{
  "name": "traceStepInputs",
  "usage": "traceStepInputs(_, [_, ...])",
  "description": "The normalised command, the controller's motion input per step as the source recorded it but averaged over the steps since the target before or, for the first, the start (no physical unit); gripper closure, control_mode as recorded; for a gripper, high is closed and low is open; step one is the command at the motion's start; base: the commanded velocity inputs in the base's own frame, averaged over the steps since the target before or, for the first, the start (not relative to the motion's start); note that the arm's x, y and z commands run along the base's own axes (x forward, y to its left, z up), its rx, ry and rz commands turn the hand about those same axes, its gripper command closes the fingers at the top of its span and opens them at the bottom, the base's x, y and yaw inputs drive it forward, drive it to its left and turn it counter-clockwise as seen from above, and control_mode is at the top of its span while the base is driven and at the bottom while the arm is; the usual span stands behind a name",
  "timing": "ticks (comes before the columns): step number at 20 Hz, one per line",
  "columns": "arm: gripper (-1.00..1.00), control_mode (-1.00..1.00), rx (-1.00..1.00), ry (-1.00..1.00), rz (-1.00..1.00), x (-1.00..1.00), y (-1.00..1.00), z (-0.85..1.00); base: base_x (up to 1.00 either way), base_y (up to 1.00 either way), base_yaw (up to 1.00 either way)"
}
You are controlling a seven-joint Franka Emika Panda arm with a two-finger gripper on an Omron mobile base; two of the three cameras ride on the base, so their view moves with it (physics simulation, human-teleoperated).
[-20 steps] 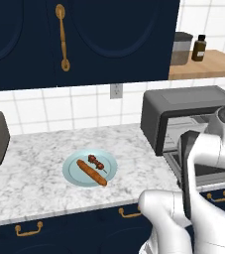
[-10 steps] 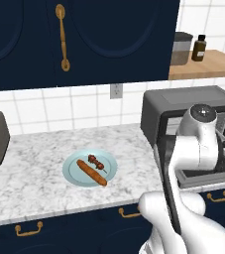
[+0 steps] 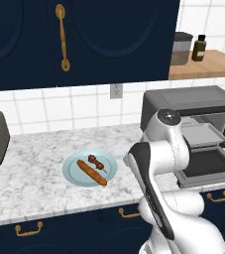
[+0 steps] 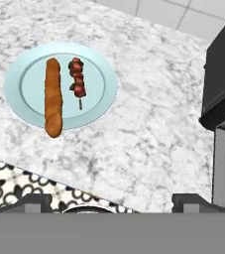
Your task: Pick up the kebab skewer and baguette bread, and place them inside the toaster oven. Close the toaster oven door and start by setting the timer.
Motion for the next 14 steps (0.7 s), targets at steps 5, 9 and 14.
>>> traceStepInputs(5, [-1.00, -1.00, 0.08, 0.03, 0.03, 0.52, 0.99, -0.30, 0.00, 0.00, 0.00])
traceStepInputs(9, [-1.00, -1.00, 0.07, 0.13, 0.02, 0.34, 0.99, -0.37, 0.00, 0.00, 0.00])
traceStepInputs(14, [-1.00, -1.00, 0.01, 0.18, 0.01, 0.35, 0.56, -0.44, 0.00, 0.00, 0.00])
